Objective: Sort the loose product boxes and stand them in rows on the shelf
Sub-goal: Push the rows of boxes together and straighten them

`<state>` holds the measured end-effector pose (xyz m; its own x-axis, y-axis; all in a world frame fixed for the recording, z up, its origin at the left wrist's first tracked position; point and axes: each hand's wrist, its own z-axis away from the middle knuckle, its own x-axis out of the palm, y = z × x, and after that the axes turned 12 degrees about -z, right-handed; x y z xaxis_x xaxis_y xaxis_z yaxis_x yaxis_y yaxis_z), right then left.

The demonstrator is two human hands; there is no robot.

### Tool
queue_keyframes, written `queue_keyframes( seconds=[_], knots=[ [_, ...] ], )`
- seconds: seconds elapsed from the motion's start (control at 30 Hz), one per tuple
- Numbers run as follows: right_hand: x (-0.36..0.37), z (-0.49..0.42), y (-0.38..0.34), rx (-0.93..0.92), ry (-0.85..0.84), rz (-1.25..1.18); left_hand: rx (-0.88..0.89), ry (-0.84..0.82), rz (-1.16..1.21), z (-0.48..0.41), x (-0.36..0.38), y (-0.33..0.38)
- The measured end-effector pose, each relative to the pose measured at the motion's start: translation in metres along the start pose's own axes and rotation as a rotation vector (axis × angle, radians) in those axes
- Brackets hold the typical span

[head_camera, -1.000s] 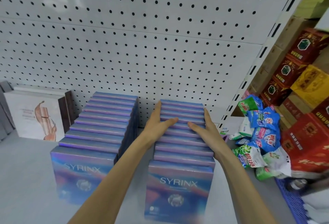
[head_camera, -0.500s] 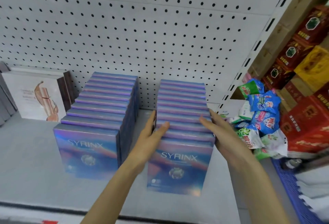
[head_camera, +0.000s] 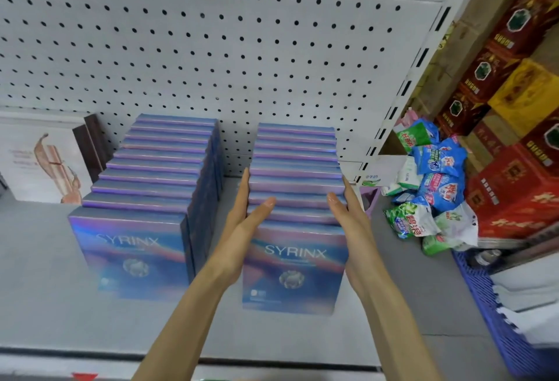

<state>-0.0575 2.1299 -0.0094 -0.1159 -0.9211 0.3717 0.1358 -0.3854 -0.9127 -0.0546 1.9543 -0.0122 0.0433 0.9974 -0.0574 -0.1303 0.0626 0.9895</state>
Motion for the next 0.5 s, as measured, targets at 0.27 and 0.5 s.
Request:
queue_keyframes(
  seconds=[0.27, 0.5],
  knots=[
    [-0.009, 0.009, 0.003, -0.006, -0.032, 0.021, 0.019, -0.012, -0.050, 0.005, -0.007, -0.008],
    [-0.029, 0.037, 0.048, -0.098, -0.059, 0.286, 0.031, -0.015, -0.244, 0.034, -0.009, -0.035]
  ],
)
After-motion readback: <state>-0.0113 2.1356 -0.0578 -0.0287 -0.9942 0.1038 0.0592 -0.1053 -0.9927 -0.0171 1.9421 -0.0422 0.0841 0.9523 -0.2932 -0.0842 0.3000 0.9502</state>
